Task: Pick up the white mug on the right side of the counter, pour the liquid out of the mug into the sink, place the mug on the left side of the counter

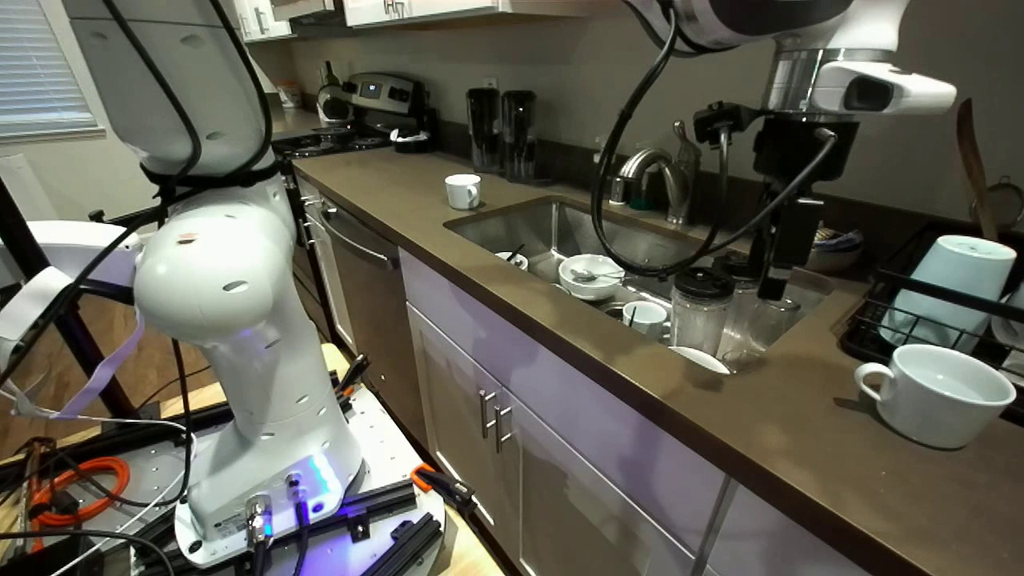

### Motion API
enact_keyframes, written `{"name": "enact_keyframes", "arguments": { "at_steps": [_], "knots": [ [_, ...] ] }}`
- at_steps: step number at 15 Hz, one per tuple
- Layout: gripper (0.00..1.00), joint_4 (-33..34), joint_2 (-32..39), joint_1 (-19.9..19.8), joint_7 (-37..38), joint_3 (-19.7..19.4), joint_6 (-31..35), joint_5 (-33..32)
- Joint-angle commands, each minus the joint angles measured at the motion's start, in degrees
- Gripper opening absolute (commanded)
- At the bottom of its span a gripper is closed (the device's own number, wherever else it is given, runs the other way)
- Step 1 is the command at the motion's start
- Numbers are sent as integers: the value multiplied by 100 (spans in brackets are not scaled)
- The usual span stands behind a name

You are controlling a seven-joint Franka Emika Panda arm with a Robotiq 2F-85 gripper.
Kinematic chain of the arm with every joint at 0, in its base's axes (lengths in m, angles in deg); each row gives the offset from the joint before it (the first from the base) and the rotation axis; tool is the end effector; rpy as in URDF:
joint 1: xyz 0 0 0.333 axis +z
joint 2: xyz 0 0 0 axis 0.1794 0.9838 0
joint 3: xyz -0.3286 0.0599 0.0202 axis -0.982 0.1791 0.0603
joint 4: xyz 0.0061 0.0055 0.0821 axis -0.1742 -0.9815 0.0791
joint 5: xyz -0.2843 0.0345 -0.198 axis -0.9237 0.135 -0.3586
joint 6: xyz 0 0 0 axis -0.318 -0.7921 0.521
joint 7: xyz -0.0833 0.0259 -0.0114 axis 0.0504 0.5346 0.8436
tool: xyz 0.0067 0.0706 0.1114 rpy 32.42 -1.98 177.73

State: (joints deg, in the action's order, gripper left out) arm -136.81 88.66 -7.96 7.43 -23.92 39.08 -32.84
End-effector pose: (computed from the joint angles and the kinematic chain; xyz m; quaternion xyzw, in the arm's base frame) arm 0.4103 -0.3219 0.4670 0.8597 -0.5094 -0.0149 0.0350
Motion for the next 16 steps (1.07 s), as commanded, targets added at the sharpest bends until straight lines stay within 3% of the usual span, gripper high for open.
{"name": "enact_keyframes", "arguments": {
  "at_steps": [1, 16],
  "knots": [
    [100, 436, 465, -122, 201, -100, -77, 345],
    [100, 1495, 1862, -488, -12, -285, 386, 1179]
  ]
}}
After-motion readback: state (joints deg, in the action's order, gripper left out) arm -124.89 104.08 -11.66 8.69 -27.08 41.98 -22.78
